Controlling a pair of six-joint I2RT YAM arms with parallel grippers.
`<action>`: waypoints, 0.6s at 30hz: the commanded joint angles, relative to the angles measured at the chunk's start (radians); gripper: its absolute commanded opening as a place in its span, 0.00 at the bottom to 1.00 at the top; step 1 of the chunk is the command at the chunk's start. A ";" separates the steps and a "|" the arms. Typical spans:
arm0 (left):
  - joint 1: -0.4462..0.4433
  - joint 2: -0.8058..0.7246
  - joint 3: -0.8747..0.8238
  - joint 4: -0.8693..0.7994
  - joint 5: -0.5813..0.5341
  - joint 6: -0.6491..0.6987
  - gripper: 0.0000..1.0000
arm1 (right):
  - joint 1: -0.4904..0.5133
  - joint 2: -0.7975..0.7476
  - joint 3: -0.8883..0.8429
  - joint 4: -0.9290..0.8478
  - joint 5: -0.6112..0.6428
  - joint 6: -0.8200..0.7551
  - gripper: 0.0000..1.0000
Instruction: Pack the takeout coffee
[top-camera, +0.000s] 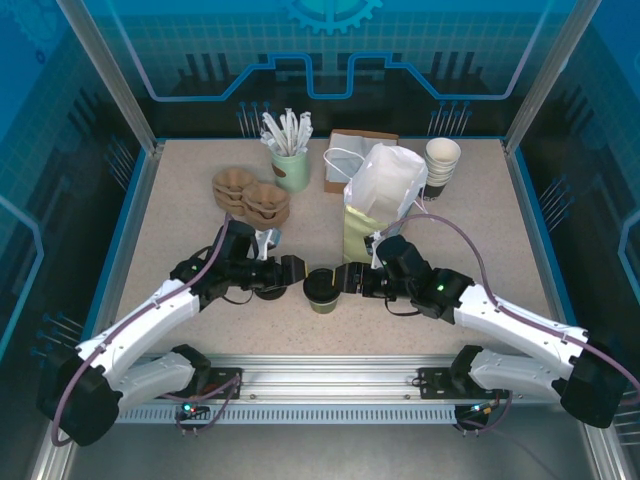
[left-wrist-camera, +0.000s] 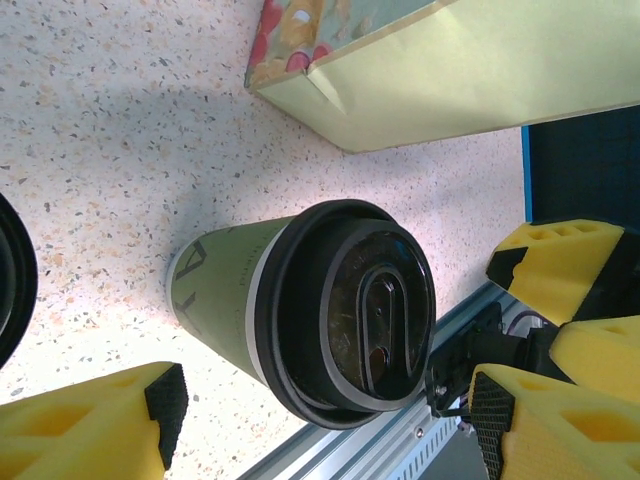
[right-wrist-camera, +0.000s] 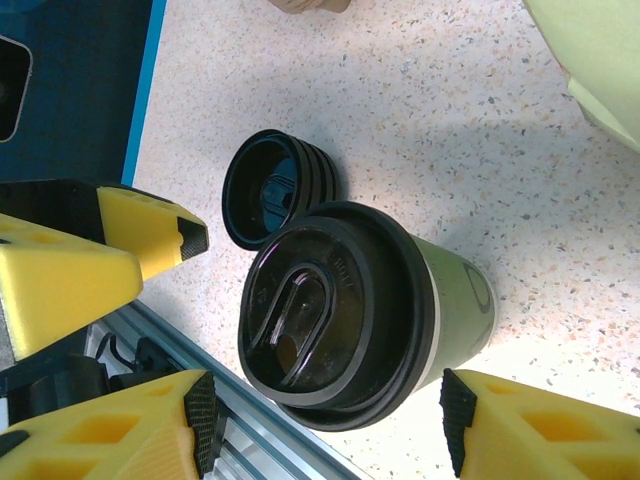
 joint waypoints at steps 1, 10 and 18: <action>0.008 0.015 0.016 0.006 -0.006 -0.024 0.75 | 0.012 0.019 0.025 -0.016 0.012 -0.014 0.63; 0.006 0.081 0.031 0.017 0.062 0.011 0.71 | 0.014 0.070 0.030 0.004 0.011 -0.013 0.62; 0.006 0.092 0.040 0.002 0.072 0.041 0.70 | 0.019 0.105 0.042 0.000 0.010 0.000 0.61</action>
